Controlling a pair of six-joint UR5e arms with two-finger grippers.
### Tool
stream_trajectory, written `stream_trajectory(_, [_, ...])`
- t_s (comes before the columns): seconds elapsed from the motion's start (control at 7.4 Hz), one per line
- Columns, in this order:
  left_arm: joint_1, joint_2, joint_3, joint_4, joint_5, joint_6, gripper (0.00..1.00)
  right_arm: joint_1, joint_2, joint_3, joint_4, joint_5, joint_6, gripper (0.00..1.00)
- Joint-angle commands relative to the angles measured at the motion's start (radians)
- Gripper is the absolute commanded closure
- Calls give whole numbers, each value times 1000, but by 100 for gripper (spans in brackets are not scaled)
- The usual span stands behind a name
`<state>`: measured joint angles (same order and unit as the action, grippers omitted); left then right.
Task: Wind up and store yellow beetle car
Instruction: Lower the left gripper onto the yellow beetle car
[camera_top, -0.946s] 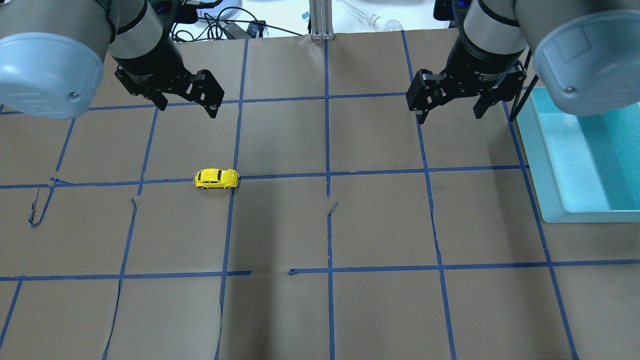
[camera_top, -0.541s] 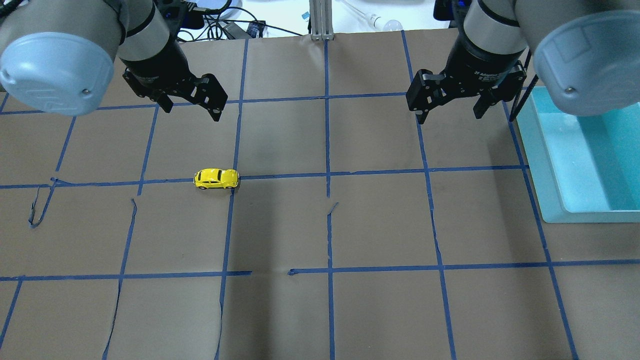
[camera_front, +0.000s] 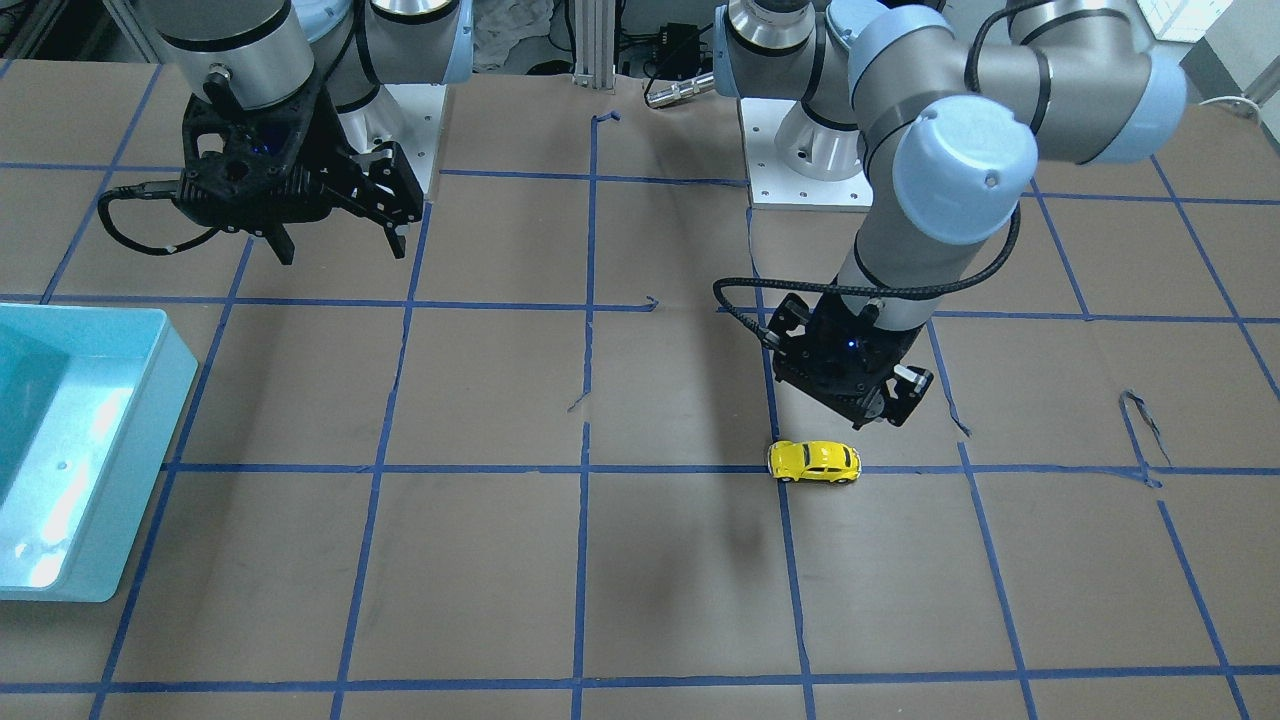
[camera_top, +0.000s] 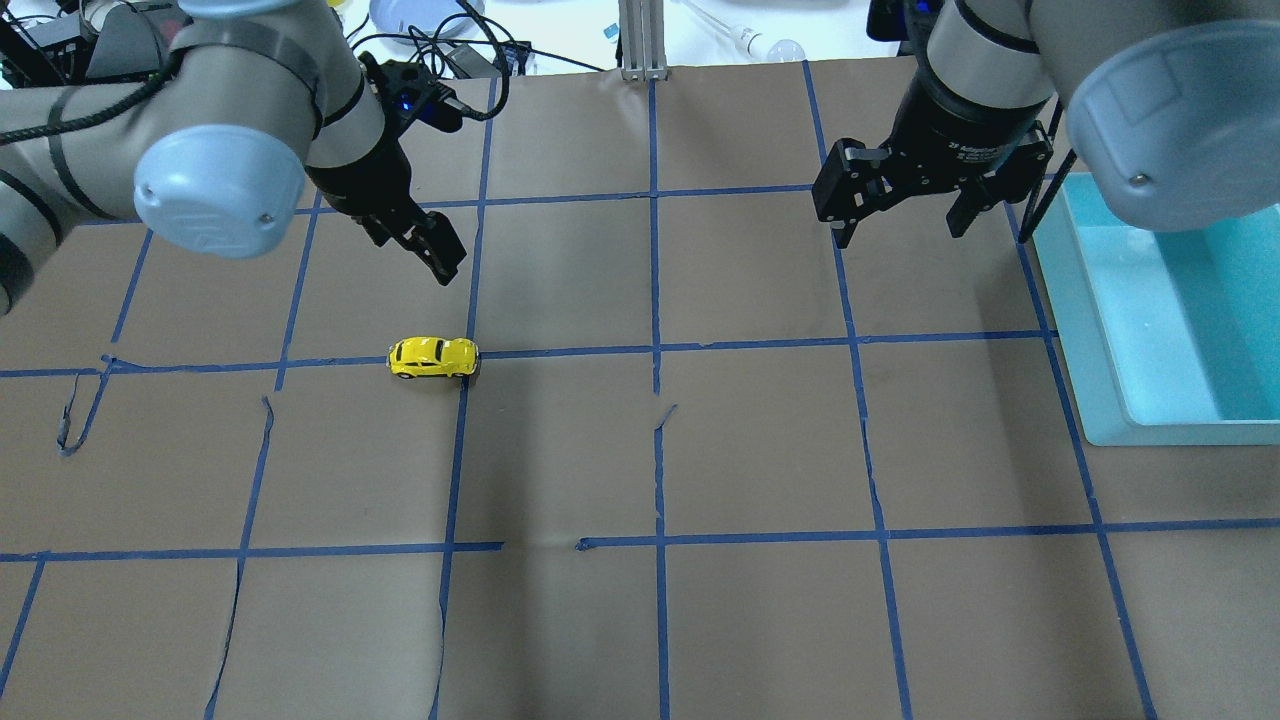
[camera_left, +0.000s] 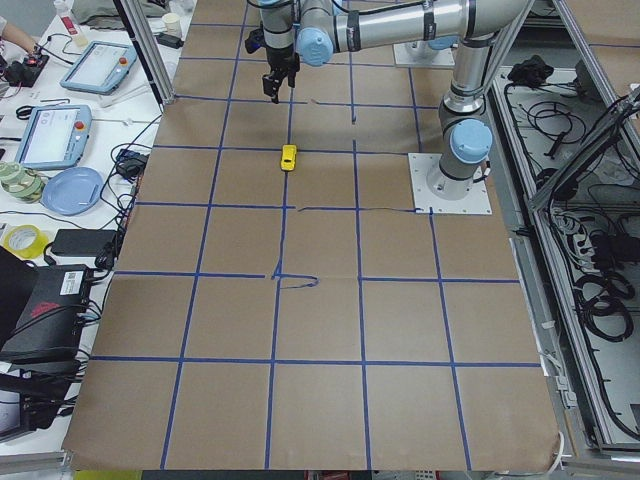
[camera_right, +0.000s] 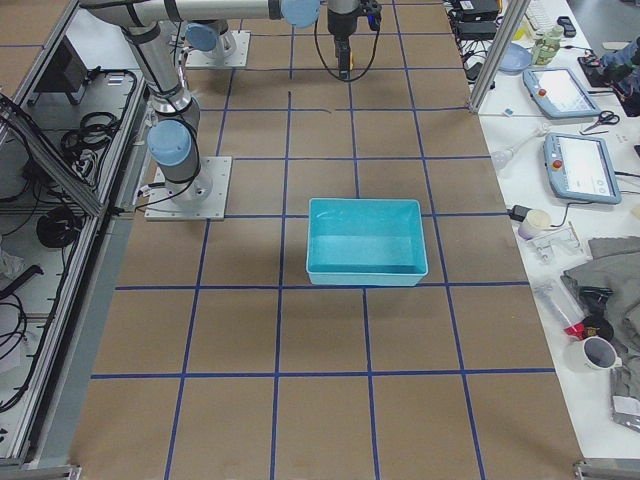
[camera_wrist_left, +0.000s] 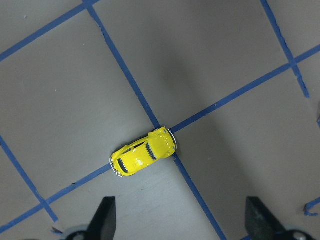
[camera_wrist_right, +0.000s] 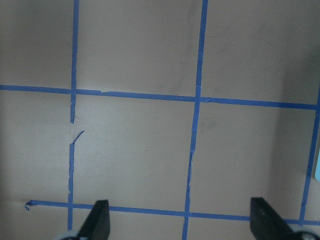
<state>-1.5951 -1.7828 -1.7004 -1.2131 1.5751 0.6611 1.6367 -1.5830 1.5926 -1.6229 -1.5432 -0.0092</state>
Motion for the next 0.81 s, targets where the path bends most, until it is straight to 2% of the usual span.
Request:
stream_trajectory(0.0, [10, -55, -146, 208, 3, 287, 9, 0, 0, 1, 2, 0, 0, 0])
stream_trajectory(0.27, [44, -81, -154, 208, 14, 594, 10, 0, 0, 0, 0, 0, 0, 0])
stream_trajectory(0.68, [52, -115, -160, 214, 11, 828, 10, 0, 0, 0, 0, 0, 0, 0])
